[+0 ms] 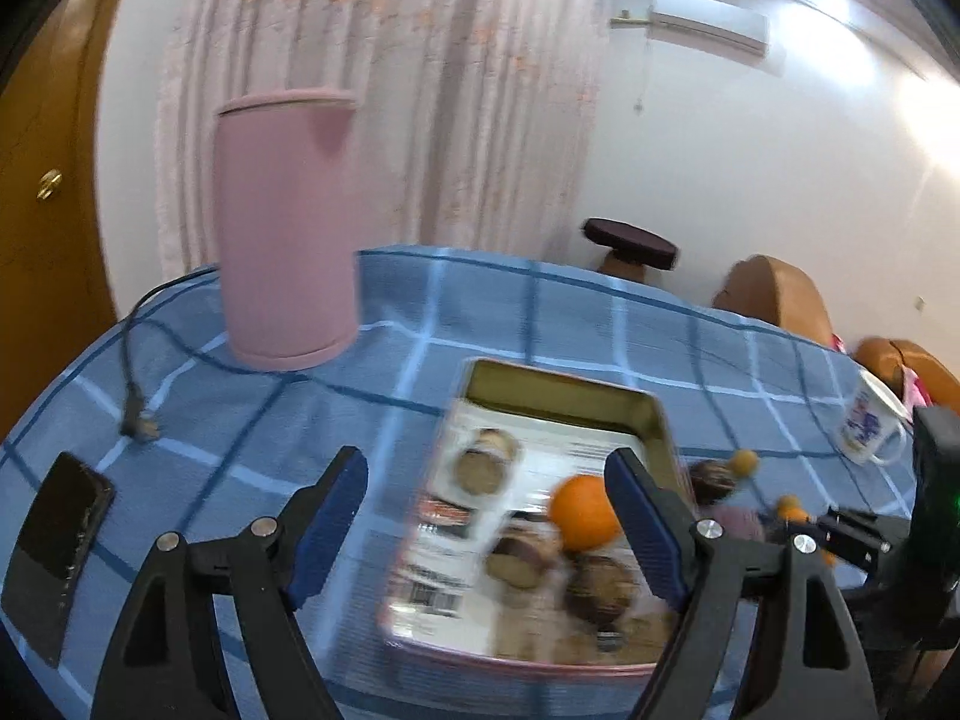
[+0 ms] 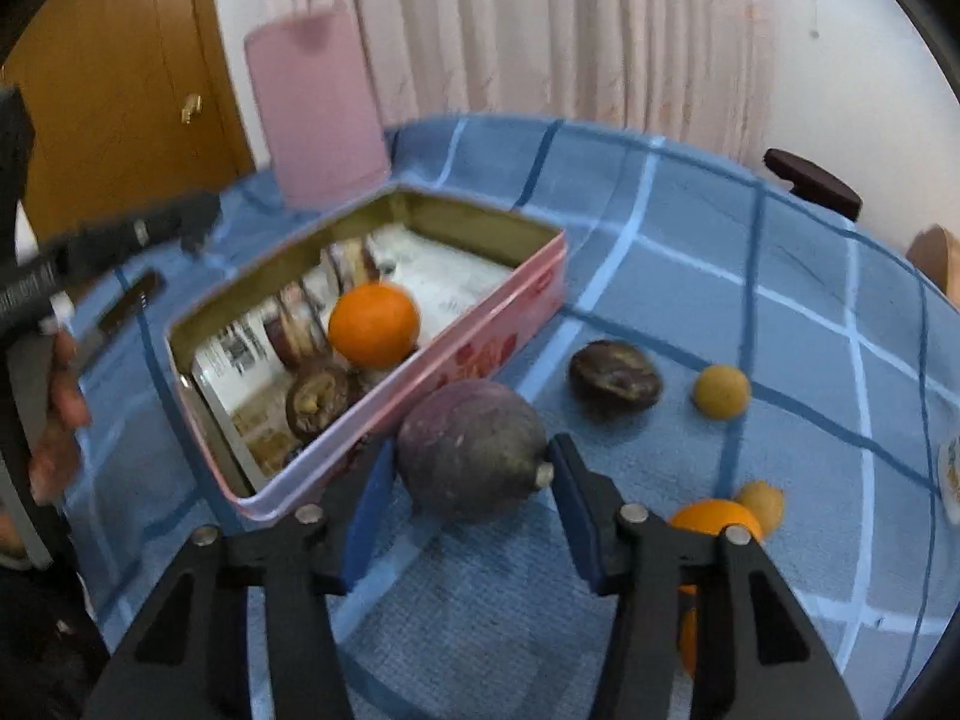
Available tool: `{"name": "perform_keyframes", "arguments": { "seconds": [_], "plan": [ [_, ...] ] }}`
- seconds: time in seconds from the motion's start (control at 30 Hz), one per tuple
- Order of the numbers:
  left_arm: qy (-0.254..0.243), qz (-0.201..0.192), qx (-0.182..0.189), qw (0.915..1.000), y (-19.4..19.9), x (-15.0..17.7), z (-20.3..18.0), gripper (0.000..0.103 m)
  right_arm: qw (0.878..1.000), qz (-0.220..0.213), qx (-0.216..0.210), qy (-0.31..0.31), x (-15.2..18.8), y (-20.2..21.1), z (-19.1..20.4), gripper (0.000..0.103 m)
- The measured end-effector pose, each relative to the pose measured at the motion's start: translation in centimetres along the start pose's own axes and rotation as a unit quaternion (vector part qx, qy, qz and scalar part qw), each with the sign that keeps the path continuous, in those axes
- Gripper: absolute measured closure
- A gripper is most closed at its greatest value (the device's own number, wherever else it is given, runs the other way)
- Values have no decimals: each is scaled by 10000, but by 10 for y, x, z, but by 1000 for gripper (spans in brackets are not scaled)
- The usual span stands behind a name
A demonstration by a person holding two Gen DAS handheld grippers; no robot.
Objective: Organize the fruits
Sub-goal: 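Grasp the large purple sweet potato with the right tool while the left tool grasps an orange, then carry the purple sweet potato and orange over the pink tin and release both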
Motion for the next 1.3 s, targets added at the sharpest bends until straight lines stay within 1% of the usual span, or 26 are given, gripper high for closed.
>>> {"name": "perform_keyframes", "arguments": {
  "seconds": [0.07, 0.13, 0.17, 0.2, 0.27, 0.37, 0.5, 0.7, 0.83, 0.87, 0.9, 0.93, 0.97, 1.0, 1.03, 1.07, 1.1, 1.13, 1.17, 1.3],
  "plan": [
    [-249, 21, 176, 9995, -1, 0, -27, 21, 9990, -286, 209, -281, 0, 21, -15, 48],
    [-497, 80, 375, 9980, -5, 2, -56, 21, 9953, -541, 605, -537, 7, 45, -36, 48],
    [-636, 155, 474, 9967, -9, 4, -72, 21, 9917, -663, 872, -670, 13, 58, -49, 48],
    [-786, 253, 581, 9949, -14, 7, -89, 21, 9886, -744, 1044, -788, 18, 67, -59, 48],
    [-949, 344, 733, 9922, -19, 12, -112, 21, 9838, -839, 1244, -979, 26, 82, -75, 48],
    [-1103, 510, 972, 9878, -30, 19, -142, 21, 9788, -902, 1433, -1156, 35, 95, -91, 48],
    [-1269, 737, 1045, 9836, -46, 24, -167, 21, 9753, -935, 1515, -1305, 39, 99, -104, 48],
    [-1122, 972, 1207, 9815, -67, 22, -183, 21, 9731, -981, 1556, -1390, 42, 99, -114, 48],
    [-1135, 1024, 1295, 9797, -72, 23, -193, 21, 9721, -960, 1551, -1472, 45, 96, -120, 48],
    [-1182, 1056, 1290, 9789, -74, 25, -196, 22, 9718, -989, 1534, -1495, 45, 97, -121, 48],
    [-1215, 1110, 1285, 9780, -78, 26, -198, 26, 9716, -1001, 1547, -1486, 45, 97, -121, 48],
    [-1224, 1180, 1347, 9762, -81, 28, -200, 35, 9716, -999, 1557, -1477, 45, 97, -121, 48],
    [-1152, 1256, 1538, 9733, -84, 30, -201, 40, 9719, -986, 1559, -1465, 45, 97, -120, 48],
    [-1111, 1284, 1587, 9726, -86, 31, -202, 43, 9722, -982, 1552, -1456, 45, 96, -120, 48],
    [-1079, 1289, 1681, 9713, -85, 31, -202, 52, 9722, -990, 1549, -1453, 45, 96, -119, 48],
    [-1092, 1300, 1850, 9680, -84, 31, -204, 64, 9721, -999, 1549, -1452, 44, 96, -118, 48],
    [-1123, 1292, 1898, 9668, -82, 31, -206, 64, 9723, -1001, 1544, -1443, 44, 96, -117, 48],
    [-1186, 1269, 1828, 9677, -80, 31, -207, 64, 9726, -1002, 1540, -1427, 44, 96, -116, 48],
    [-1242, 1253, 1849, 9668, -79, 32, -208, 64, 9727, -1007, 1536, -1417, 44, 96, -115, 48],
    [-1181, 1217, 1903, 9670, -75, 32, -202, 64, 9727, -1043, 1528, -1403, 44, 96, -111, 48]
  ]
}}
Point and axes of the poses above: each gripper's, at about its wrist camera, not at the fingertips, and y roughly against the way its jaws point, z to its left, x to its underside, the point moved 3 cm from there along -y, roughly the way its jaws point, and after that the axes turned 7 degrees about -y, right-handed, at the moved point
